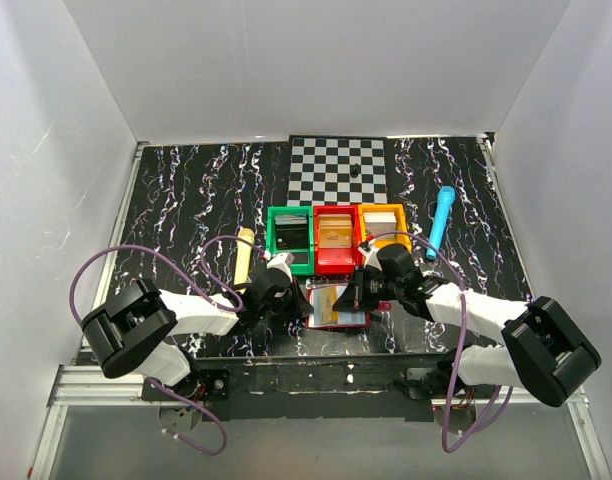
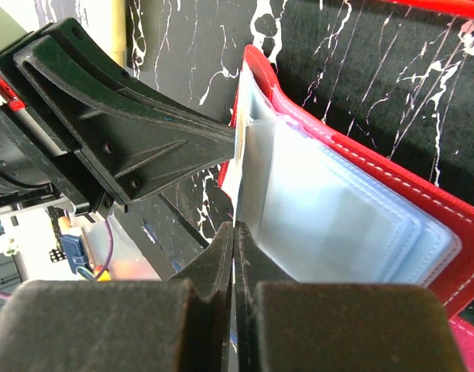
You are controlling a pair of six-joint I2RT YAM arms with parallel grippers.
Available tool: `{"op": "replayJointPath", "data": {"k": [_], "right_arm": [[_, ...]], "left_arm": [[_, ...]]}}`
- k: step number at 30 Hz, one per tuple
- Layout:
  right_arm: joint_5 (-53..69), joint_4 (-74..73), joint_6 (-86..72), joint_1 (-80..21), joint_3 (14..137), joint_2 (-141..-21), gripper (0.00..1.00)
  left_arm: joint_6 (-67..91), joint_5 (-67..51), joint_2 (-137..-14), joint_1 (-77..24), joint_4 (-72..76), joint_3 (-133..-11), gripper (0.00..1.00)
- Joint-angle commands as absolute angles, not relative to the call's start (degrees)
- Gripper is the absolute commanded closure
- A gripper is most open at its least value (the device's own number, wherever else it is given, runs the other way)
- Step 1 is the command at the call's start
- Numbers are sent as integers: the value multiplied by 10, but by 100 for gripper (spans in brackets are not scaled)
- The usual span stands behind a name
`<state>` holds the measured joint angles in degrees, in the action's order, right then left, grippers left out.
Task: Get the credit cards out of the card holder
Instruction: Remove the credit card from the card holder.
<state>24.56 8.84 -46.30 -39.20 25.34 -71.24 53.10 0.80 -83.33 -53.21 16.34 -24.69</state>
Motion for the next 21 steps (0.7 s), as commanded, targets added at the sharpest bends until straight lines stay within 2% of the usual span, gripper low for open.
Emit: {"op": "replayJointPath", "data": {"k": [1, 21], "right_arm": [[252, 102, -461, -390, 256, -696, 99], [247, 48, -452, -374, 260, -671, 99]], "left_arm": [[521, 22, -857, -533, 96, -221, 100], [526, 29, -841, -533, 93, -212, 100]]}}
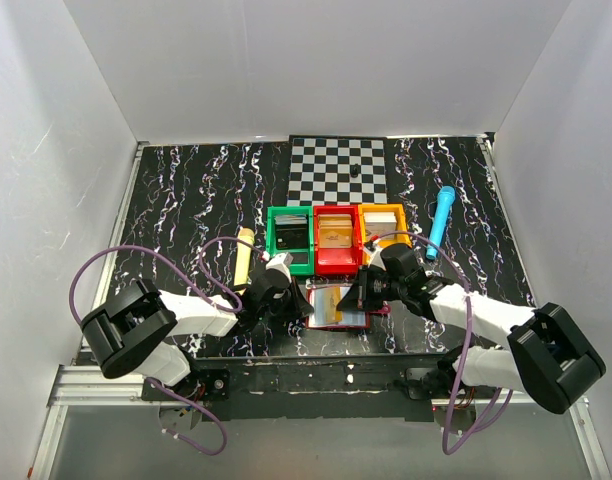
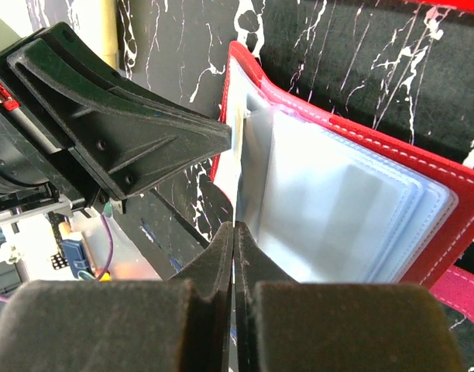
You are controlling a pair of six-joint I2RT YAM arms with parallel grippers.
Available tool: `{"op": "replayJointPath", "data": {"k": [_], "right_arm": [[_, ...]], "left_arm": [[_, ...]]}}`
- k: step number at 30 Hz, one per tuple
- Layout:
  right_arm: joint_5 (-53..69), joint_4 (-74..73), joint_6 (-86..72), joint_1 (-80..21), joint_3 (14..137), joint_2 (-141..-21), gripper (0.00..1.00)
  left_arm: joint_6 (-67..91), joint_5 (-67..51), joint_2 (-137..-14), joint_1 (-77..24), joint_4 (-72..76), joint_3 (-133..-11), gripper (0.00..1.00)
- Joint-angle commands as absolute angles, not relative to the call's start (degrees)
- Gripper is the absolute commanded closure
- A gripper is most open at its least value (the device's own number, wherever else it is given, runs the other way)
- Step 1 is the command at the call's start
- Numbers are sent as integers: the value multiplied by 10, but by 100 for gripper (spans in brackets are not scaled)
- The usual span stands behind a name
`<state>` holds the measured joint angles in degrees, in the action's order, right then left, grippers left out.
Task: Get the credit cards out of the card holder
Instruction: Remove the credit card from the card holder.
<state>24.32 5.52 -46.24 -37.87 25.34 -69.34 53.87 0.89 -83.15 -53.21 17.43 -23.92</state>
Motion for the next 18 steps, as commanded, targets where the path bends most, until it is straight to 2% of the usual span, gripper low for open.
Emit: {"op": "replayJointPath", "data": {"k": [1, 18], "right_arm": [[246, 44, -450, -373, 261, -669, 99], [229, -38, -427, -356, 264, -606, 99]], "left_arm": [[526, 30, -841, -533, 92, -213, 100], [522, 33, -809, -533, 82, -220, 100]]}}
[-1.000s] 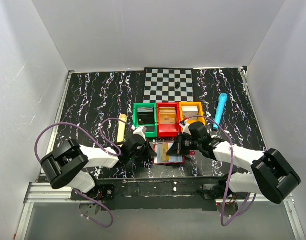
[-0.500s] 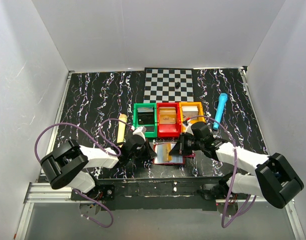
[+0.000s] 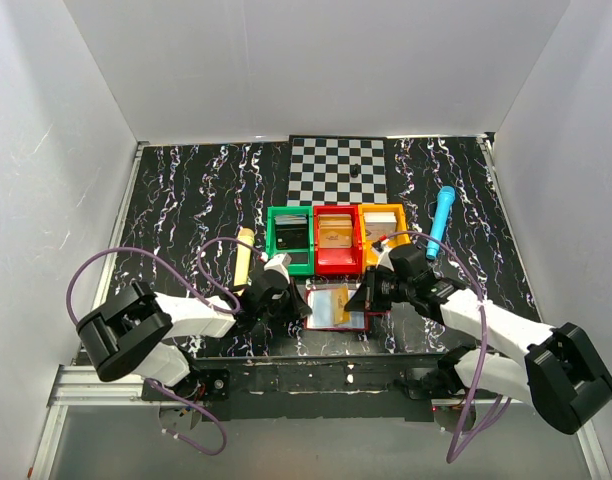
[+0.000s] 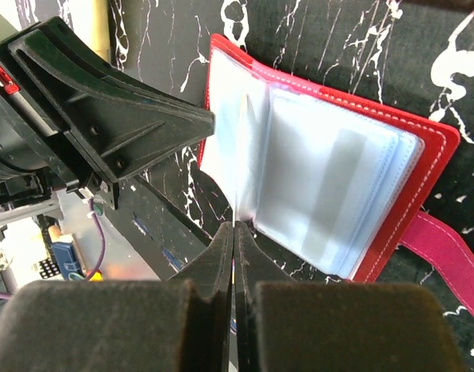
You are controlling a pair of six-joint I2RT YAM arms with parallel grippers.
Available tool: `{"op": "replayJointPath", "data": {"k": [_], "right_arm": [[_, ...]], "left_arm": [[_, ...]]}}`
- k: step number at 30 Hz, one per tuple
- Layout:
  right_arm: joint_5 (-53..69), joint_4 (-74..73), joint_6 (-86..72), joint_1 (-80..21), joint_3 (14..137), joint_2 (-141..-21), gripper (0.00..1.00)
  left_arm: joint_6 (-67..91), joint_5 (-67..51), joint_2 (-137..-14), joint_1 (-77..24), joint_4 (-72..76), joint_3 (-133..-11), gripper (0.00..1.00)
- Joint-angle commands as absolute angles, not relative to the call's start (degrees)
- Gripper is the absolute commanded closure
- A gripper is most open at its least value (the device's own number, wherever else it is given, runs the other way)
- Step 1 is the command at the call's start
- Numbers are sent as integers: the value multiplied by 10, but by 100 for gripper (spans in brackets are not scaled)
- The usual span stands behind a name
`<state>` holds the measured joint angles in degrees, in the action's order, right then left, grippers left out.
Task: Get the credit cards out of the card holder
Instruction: Remove the credit card from the card holder, then place the credit card in the storage box.
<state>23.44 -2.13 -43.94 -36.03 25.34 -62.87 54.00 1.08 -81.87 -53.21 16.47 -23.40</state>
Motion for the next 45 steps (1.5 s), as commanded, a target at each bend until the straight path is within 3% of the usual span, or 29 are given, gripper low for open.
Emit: {"op": "replayJointPath", "data": {"k": [1, 5, 7, 12, 15, 16, 23, 28, 35, 40, 45], "right_arm": [[227, -44, -425, -355, 265, -601, 99], [221, -66, -417, -352, 270, -585, 99], [218, -77, -414, -352, 274, -575, 99], [203, -136, -388, -352, 304, -540, 99], [192, -175, -367, -352, 331, -511, 99], [186, -188, -360, -352, 344, -502, 99], [212, -287, -274, -354, 429, -483, 99], [320, -358, -197, -389, 488, -498, 99], [465, -439, -136, -431, 554, -525, 99], [470, -444, -123, -453, 564, -540, 99], [470, -434, -125, -469, 571, -547, 99]], "left_arm": [[521, 33, -804, -532, 77, -222, 100], [512, 35, -788, -533, 65, -235, 100], [507, 38, -774, -533, 62, -241, 92], [484, 43, -716, -533, 63, -252, 43], [476, 75, -646, -536, 47, -260, 26], [474, 87, -623, -537, 41, -262, 2], [410, 106, -467, -534, 89, -244, 2], [314, -128, -411, -513, 173, -232, 2], [288, -339, -406, -480, 202, -249, 2], [279, -470, -483, -477, 177, -303, 15], [295, -505, -515, -477, 195, -302, 23]]}}
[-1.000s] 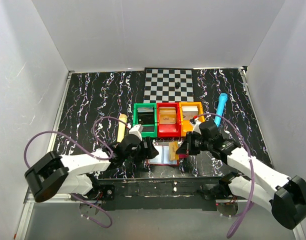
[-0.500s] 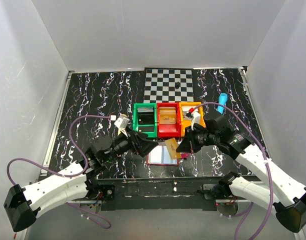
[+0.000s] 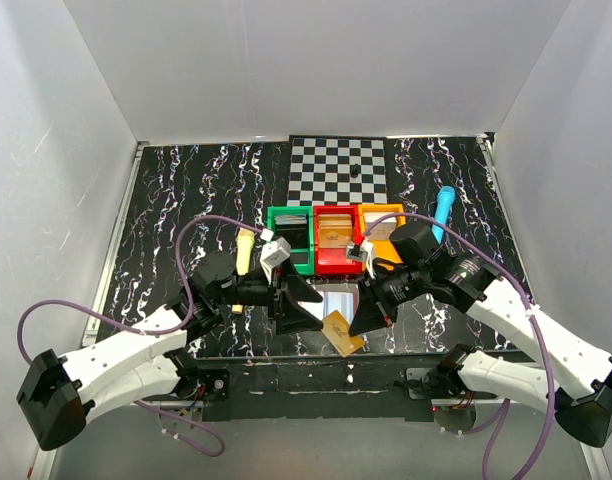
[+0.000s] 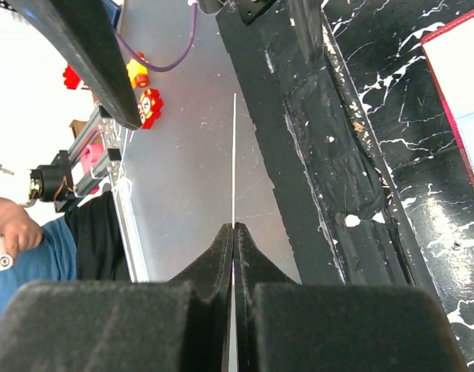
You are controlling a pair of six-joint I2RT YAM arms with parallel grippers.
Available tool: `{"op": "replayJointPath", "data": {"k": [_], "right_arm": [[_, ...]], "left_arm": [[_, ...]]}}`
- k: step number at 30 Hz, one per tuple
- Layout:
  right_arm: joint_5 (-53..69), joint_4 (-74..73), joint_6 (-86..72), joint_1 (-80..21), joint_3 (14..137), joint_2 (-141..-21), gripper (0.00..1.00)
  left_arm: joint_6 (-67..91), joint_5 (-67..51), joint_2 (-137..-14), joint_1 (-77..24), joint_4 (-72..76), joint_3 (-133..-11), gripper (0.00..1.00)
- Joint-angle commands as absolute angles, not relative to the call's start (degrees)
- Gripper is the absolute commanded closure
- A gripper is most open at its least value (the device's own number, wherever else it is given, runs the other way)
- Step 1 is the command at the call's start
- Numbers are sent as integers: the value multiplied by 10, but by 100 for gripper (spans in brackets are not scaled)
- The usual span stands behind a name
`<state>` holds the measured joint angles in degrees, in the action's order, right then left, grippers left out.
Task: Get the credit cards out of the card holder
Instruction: Place the credit card in the storage box.
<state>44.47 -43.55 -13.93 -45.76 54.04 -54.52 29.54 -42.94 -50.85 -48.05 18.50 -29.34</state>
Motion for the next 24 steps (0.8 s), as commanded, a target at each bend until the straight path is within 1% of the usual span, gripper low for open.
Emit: {"op": "replayJointPath", "data": {"k": [1, 6, 9, 10, 13, 18, 22, 24], "right_arm": [[468, -436, -124, -471, 572, -548, 99], [468, -433, -124, -475, 577, -548, 99], [468, -433, -124, -475, 584, -548, 99], [468, -432, -124, -476, 585, -548, 99], [467, -431, -127, -477, 589, -550, 99], [465, -429, -127, -480, 591, -551, 99], [460, -427, -128, -481, 592, -553, 99], [457, -428, -129, -481, 595, -552, 99]], "left_arm": [[295, -507, -515, -477, 199, -301, 26], [293, -520, -530, -477, 196, -305, 41], [297, -533, -542, -477, 207, -305, 55], [298, -535, -546, -478, 209, -306, 58], [301, -540, -549, -479, 212, -305, 61], [310, -548, -553, -478, 225, -302, 64], [318, -549, -562, -479, 230, -303, 76], [322, -554, -566, -481, 236, -305, 85]]}}
